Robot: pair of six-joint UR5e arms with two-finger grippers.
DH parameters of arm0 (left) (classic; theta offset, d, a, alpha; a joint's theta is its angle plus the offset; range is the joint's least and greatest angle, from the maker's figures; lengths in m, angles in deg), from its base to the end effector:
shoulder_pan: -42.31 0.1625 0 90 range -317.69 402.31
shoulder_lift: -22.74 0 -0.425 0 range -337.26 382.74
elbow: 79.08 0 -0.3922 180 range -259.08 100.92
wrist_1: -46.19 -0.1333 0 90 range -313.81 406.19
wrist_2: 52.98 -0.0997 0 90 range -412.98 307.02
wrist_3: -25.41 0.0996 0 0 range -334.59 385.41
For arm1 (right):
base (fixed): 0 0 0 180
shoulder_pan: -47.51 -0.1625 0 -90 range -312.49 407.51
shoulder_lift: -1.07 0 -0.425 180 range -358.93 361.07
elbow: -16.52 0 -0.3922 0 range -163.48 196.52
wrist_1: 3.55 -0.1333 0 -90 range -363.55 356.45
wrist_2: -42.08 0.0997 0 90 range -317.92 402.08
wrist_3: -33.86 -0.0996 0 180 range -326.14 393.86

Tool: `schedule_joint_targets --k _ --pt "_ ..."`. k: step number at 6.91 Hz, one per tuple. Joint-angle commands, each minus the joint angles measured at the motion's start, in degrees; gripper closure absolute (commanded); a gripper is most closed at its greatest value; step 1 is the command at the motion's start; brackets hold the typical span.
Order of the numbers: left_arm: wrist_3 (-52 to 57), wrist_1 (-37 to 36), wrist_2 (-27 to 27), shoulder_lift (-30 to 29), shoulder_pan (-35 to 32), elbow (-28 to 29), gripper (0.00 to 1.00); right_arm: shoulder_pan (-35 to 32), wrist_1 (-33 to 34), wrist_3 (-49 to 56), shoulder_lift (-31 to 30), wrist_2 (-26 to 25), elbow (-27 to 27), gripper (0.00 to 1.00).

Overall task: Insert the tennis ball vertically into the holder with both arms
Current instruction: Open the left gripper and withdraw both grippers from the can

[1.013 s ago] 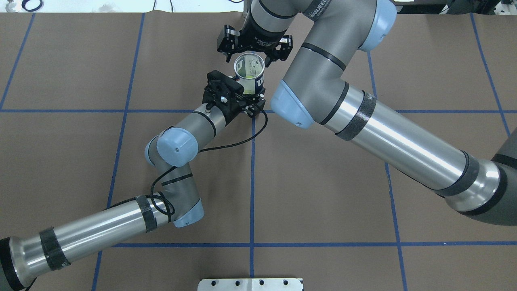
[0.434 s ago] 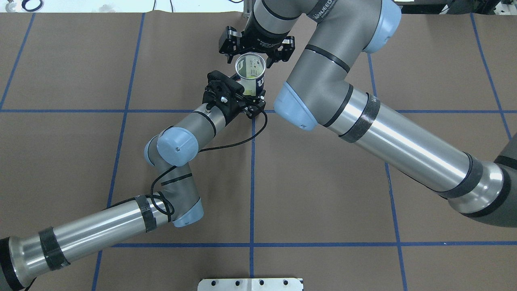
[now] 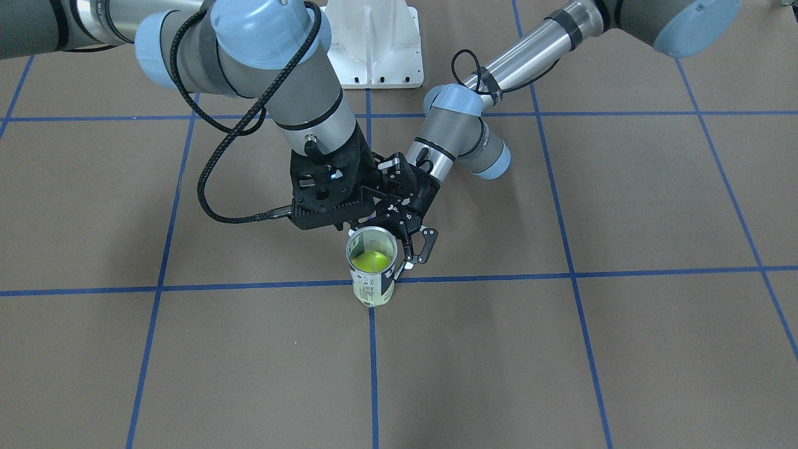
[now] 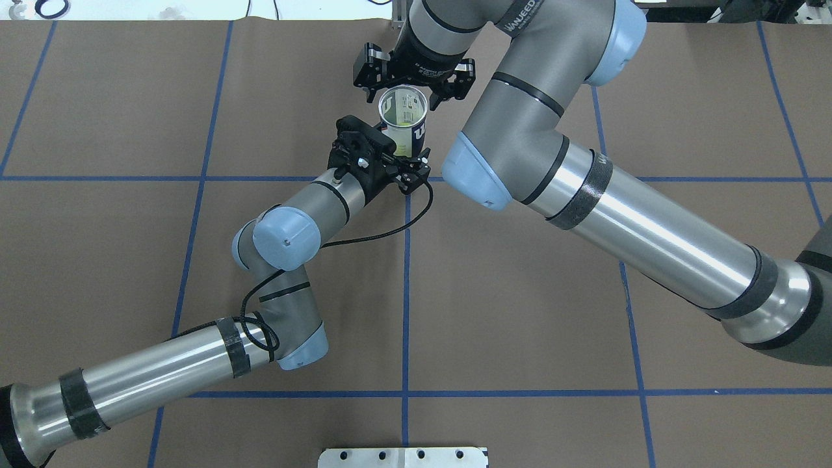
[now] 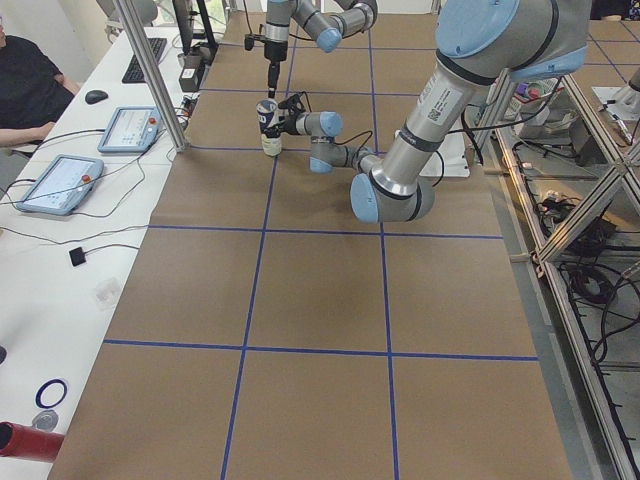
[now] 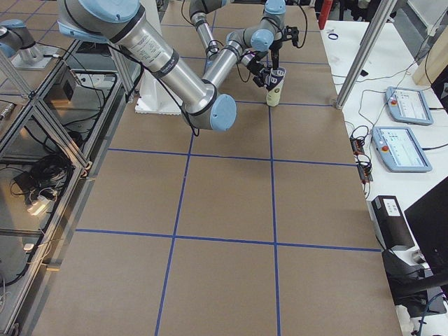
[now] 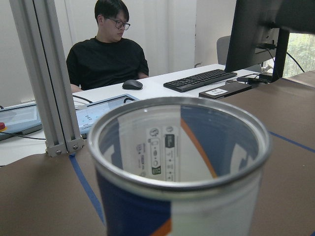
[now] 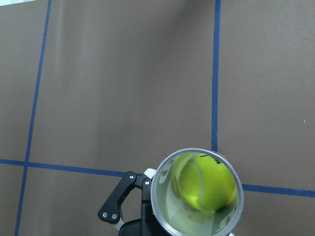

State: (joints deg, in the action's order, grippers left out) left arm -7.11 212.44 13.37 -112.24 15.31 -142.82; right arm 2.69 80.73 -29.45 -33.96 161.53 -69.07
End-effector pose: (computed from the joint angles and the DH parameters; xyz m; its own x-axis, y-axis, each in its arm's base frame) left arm 0.5933 -0.4967 0.2300 0.6094 0.5564 -0.5649 0.4801 0.3081 0.8214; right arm -0.4546 -0.5706 0.0688 0.4972 -0.0573 0.8657 -0.1124 0.9852 0.1297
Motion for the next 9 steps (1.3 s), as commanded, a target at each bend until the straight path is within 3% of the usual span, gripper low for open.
schedule_joint_targets --k 1,5,6,7,8,9 --pt "0.0 0.0 0.0 2.3 0.4 -2.9 0.01 -0.2 0.0 0.0 -0.1 0.2 -1.0 0.0" --pt "-0.2 0.0 0.0 11.1 2.4 -10.2 0.01 -10.3 8.0 0.0 -2.1 12.5 -10.6 0.0" --pt "0.0 -0.1 0.4 16.0 2.5 -14.0 0.01 -15.0 8.0 0.1 -3.5 16.7 -11.7 0.0" --pt "0.0 -3.8 6.5 23.0 2.5 -22.0 0.01 -20.2 8.0 3.2 -6.9 20.3 -13.0 0.0" --pt "0.1 -9.7 13.6 28.5 -0.6 -30.2 0.01 -23.3 8.0 9.9 -12.5 20.9 -15.0 0.0" --pt "0.1 -12.7 16.8 29.6 -4.4 -32.7 0.01 -25.3 8.0 17.4 -17.1 20.9 -15.4 0.0"
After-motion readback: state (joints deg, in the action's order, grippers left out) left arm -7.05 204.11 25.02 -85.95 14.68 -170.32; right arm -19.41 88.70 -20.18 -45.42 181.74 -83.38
